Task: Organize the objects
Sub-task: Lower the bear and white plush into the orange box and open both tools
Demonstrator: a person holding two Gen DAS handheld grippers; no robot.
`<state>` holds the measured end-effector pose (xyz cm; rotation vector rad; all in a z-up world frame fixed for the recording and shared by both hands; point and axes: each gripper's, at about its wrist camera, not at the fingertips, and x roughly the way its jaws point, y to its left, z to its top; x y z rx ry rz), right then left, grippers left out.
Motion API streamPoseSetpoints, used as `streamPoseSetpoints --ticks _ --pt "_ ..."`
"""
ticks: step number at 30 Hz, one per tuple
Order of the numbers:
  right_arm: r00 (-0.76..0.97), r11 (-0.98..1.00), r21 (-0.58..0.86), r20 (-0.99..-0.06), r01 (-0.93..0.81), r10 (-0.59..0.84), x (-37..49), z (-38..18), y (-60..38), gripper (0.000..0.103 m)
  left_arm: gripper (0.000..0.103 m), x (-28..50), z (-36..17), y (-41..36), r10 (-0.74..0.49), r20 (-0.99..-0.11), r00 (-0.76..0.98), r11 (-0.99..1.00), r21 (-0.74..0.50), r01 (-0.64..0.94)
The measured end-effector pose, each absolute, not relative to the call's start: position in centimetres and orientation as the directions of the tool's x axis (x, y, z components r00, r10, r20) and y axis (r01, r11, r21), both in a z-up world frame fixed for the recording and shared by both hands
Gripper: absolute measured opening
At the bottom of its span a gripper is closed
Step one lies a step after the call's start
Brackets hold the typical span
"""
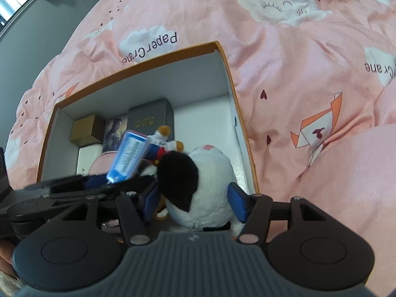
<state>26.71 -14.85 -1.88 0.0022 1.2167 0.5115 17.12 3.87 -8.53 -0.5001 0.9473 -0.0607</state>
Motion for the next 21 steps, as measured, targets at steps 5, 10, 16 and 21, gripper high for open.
streamPoseSetpoints --ticks 5,10,16,21 --pt "0.280 0.861 0.238 -0.878 -0.449 0.388 25.9 -0.5 -14.9 0.058 0.061 16.0 -6.0 3.4 -0.238 -0.727 0.644 0.920 -0.382 -0.091" --pt "0.298 0.838 0.190 -0.876 -0.512 0.381 25.7 0.1 -14.4 0.042 0.047 16.2 -5.6 2.8 -0.256 -0.758 0.600 0.929 -0.364 -0.063" --pt "0.244 0.810 0.130 -0.916 -0.573 0.319 25.4 -1.2 -13.6 0.019 0.034 16.6 -7.9 2.4 -0.268 -0.806 0.527 0.924 -0.370 -0.096" --pt "0.189 0.803 0.139 -0.935 -0.580 0.299 25.4 -2.5 -13.6 0.015 0.034 16.9 -9.0 3.0 -0.305 -0.816 0.492 0.901 -0.414 -0.128"
